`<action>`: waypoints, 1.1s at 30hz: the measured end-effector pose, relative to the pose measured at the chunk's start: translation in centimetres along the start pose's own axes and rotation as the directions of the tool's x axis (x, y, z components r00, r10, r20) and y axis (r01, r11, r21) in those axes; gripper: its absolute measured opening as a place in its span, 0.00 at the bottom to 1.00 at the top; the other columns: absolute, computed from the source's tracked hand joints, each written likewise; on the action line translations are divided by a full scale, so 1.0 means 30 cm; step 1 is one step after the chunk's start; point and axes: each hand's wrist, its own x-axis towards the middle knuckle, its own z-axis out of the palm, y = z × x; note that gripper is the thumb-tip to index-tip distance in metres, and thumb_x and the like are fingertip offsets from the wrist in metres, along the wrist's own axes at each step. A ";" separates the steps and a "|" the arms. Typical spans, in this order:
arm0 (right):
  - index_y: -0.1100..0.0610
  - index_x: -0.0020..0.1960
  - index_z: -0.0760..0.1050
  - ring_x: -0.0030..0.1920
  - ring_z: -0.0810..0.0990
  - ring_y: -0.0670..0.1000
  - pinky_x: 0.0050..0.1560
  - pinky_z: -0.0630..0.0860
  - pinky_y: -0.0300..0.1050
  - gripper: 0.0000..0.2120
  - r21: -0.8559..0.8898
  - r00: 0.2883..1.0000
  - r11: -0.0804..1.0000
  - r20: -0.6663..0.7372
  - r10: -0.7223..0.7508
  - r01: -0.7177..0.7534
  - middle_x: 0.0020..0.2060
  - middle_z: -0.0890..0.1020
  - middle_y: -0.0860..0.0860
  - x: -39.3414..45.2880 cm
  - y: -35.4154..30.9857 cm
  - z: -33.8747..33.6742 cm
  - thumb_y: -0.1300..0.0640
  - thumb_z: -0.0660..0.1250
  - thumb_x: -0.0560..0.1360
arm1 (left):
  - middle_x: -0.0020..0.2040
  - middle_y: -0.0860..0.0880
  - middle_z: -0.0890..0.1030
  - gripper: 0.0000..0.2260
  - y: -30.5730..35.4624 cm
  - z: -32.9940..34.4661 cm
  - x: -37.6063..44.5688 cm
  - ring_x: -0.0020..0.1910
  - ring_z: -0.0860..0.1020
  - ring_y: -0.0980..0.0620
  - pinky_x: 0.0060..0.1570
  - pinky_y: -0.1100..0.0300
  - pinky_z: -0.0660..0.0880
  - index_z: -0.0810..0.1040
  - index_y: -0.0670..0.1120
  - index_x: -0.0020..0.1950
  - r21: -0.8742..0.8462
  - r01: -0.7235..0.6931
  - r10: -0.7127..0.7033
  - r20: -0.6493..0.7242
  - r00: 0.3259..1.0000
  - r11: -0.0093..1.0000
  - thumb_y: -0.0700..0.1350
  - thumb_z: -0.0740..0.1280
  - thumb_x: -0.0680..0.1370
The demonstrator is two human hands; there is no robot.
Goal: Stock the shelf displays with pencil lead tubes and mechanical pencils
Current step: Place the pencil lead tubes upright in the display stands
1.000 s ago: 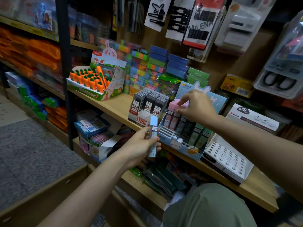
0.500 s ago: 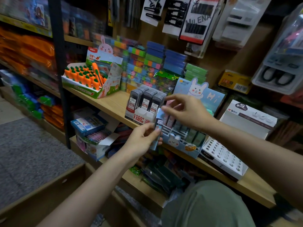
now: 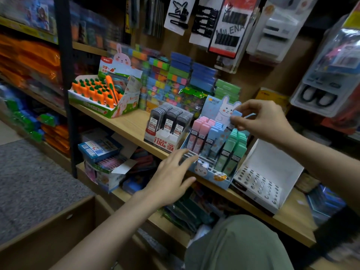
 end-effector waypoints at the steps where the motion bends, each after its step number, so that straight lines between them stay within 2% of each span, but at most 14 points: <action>1: 0.52 0.47 0.80 0.37 0.85 0.47 0.43 0.83 0.46 0.07 -0.044 1.000 0.999 -0.005 -0.016 0.016 0.41 0.85 0.49 -0.005 0.006 0.013 0.53 0.76 0.71 | 0.77 0.53 0.53 0.27 -0.002 0.009 -0.001 0.77 0.49 0.53 0.72 0.48 0.58 0.56 0.56 0.77 0.042 -0.011 0.010 0.023 1.000 0.999 0.55 0.61 0.81; 5: 0.55 0.49 0.82 0.40 0.82 0.44 0.43 0.79 0.40 0.09 -0.191 0.996 0.978 -0.020 -0.084 0.079 0.43 0.84 0.49 -0.011 0.020 0.066 0.52 0.75 0.72 | 0.77 0.51 0.54 0.29 -0.017 0.019 -0.009 0.77 0.49 0.51 0.72 0.49 0.58 0.53 0.55 0.78 0.151 -0.024 0.017 0.049 0.999 0.988 0.54 0.62 0.80; 10: 0.53 0.49 0.83 0.40 0.82 0.45 0.46 0.82 0.47 0.09 -0.252 0.999 0.966 0.008 -0.049 0.049 0.39 0.84 0.49 -0.008 0.046 0.125 0.51 0.75 0.71 | 0.77 0.50 0.54 0.29 -0.028 0.012 -0.013 0.77 0.49 0.50 0.73 0.49 0.59 0.54 0.54 0.78 0.185 -0.038 0.028 0.057 0.998 0.982 0.53 0.62 0.80; 12: 0.53 0.49 0.83 0.38 0.82 0.43 0.43 0.81 0.43 0.10 -0.247 1.000 0.969 0.005 -0.024 0.025 0.37 0.83 0.47 -0.005 0.055 0.136 0.50 0.76 0.71 | 0.77 0.50 0.53 0.29 -0.026 0.012 -0.013 0.77 0.49 0.50 0.73 0.50 0.59 0.53 0.53 0.78 0.183 -0.038 0.028 0.060 0.998 0.982 0.53 0.62 0.80; 14: 0.53 0.49 0.83 0.37 0.80 0.39 0.37 0.75 0.35 0.10 -0.241 1.000 0.970 0.001 -0.001 0.002 0.35 0.81 0.45 -0.001 0.059 0.135 0.50 0.76 0.70 | 0.78 0.50 0.53 0.30 -0.027 0.012 -0.013 0.77 0.48 0.51 0.73 0.50 0.59 0.53 0.54 0.78 0.182 -0.040 0.028 0.064 0.998 0.982 0.52 0.63 0.80; 16: 0.53 0.49 0.83 0.37 0.80 0.39 0.36 0.72 0.32 0.10 -0.252 1.000 0.968 0.023 0.010 -0.004 0.35 0.82 0.45 0.000 0.062 0.129 0.50 0.76 0.70 | 0.77 0.50 0.53 0.30 -0.028 0.013 -0.012 0.77 0.48 0.51 0.73 0.50 0.59 0.53 0.54 0.78 0.178 -0.045 0.034 0.064 0.997 0.983 0.52 0.63 0.80; 21: 0.54 0.48 0.85 0.41 0.82 0.46 0.43 0.79 0.42 0.10 -0.295 0.999 0.955 0.037 0.018 -0.006 0.40 0.85 0.50 -0.003 0.053 0.132 0.51 0.76 0.70 | 0.76 0.50 0.54 0.31 -0.024 0.015 -0.011 0.77 0.49 0.51 0.72 0.50 0.60 0.53 0.53 0.78 0.166 -0.047 0.039 0.051 0.998 0.985 0.52 0.64 0.79; 23: 0.54 0.49 0.86 0.38 0.80 0.44 0.39 0.77 0.41 0.10 -0.338 1.000 0.941 0.019 0.007 0.000 0.43 0.86 0.50 0.005 0.050 0.143 0.51 0.74 0.71 | 0.76 0.50 0.54 0.31 -0.022 0.014 -0.011 0.76 0.50 0.50 0.72 0.51 0.60 0.53 0.53 0.78 0.165 -0.046 0.038 0.050 0.998 0.985 0.52 0.65 0.79; 26: 0.53 0.50 0.86 0.32 0.74 0.38 0.30 0.67 0.32 0.10 -0.372 1.000 0.928 0.010 0.011 -0.007 0.43 0.87 0.50 0.016 0.051 0.154 0.51 0.75 0.71 | 0.76 0.49 0.54 0.31 -0.024 0.012 -0.014 0.77 0.50 0.50 0.72 0.51 0.61 0.54 0.53 0.78 0.166 -0.057 0.051 0.045 0.998 0.984 0.51 0.65 0.79; 29: 0.52 0.47 0.85 0.35 0.77 0.39 0.31 0.69 0.33 0.08 -0.360 1.000 0.933 0.008 0.020 -0.016 0.38 0.85 0.46 0.010 0.055 0.155 0.50 0.77 0.69 | 0.76 0.48 0.55 0.31 -0.028 0.015 -0.014 0.77 0.51 0.49 0.72 0.50 0.62 0.55 0.52 0.78 0.155 -0.063 0.057 0.040 0.998 0.986 0.50 0.66 0.79; 31: 0.50 0.42 0.85 0.33 0.76 0.38 0.29 0.68 0.34 0.06 -0.367 1.000 0.930 0.000 0.026 -0.025 0.33 0.82 0.42 0.008 0.053 0.154 0.50 0.78 0.68 | 0.76 0.49 0.55 0.31 -0.028 0.017 -0.013 0.77 0.51 0.50 0.72 0.50 0.63 0.55 0.52 0.78 0.144 -0.063 0.058 0.038 0.998 0.988 0.50 0.66 0.79; 33: 0.51 0.41 0.85 0.32 0.76 0.39 0.27 0.69 0.36 0.06 -0.401 0.999 0.916 0.022 0.041 -0.029 0.33 0.82 0.43 0.015 0.046 0.154 0.49 0.77 0.69 | 0.77 0.50 0.53 0.31 -0.029 0.020 -0.013 0.77 0.49 0.50 0.73 0.51 0.62 0.54 0.52 0.78 0.132 -0.062 0.055 0.050 0.997 0.989 0.50 0.65 0.79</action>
